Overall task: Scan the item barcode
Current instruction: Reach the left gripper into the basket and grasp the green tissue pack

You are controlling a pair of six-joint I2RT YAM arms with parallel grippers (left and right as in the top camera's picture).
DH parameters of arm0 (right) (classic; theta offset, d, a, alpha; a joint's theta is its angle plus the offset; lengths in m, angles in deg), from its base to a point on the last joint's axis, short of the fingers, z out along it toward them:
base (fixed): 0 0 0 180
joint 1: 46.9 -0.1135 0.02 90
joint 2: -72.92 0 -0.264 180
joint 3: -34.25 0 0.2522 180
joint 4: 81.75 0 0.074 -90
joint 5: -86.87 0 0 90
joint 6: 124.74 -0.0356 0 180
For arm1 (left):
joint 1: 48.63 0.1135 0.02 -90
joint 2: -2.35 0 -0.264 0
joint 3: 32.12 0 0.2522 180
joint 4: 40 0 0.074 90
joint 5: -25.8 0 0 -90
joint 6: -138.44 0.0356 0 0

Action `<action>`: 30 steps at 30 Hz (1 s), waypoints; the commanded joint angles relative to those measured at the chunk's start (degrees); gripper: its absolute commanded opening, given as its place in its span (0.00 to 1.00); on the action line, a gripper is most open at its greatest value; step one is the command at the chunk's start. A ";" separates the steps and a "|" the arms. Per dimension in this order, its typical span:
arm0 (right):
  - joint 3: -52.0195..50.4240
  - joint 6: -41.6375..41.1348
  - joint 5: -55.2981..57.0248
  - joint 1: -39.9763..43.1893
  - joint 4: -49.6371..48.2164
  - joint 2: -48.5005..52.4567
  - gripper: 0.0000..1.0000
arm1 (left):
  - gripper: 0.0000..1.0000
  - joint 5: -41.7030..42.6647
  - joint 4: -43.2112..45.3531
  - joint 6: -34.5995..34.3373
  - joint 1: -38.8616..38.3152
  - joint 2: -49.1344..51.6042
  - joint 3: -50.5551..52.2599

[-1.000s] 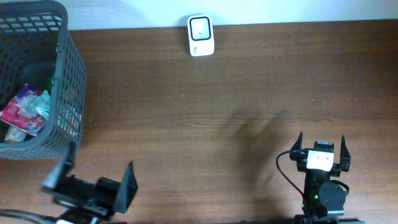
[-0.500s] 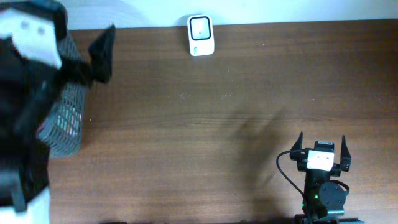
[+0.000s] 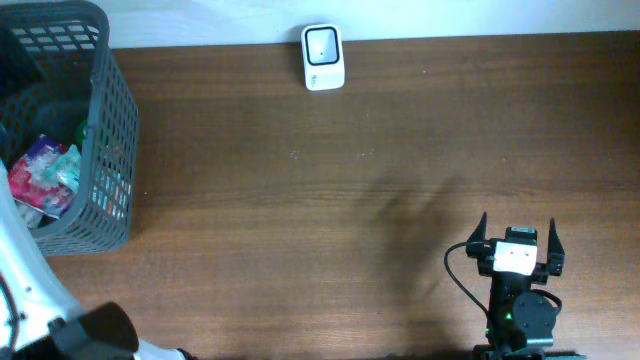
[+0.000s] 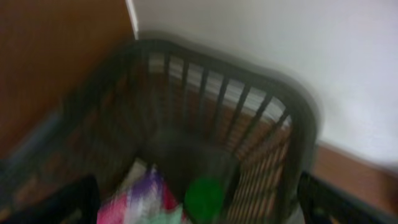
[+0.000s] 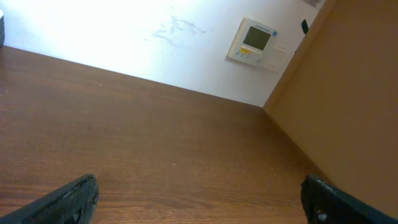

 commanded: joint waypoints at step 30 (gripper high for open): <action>-0.52 -0.04 0.66 0.28 0.04 -0.33 0.99 | 0.27 -7.72 -22.36 -9.53 0.50 32.26 0.09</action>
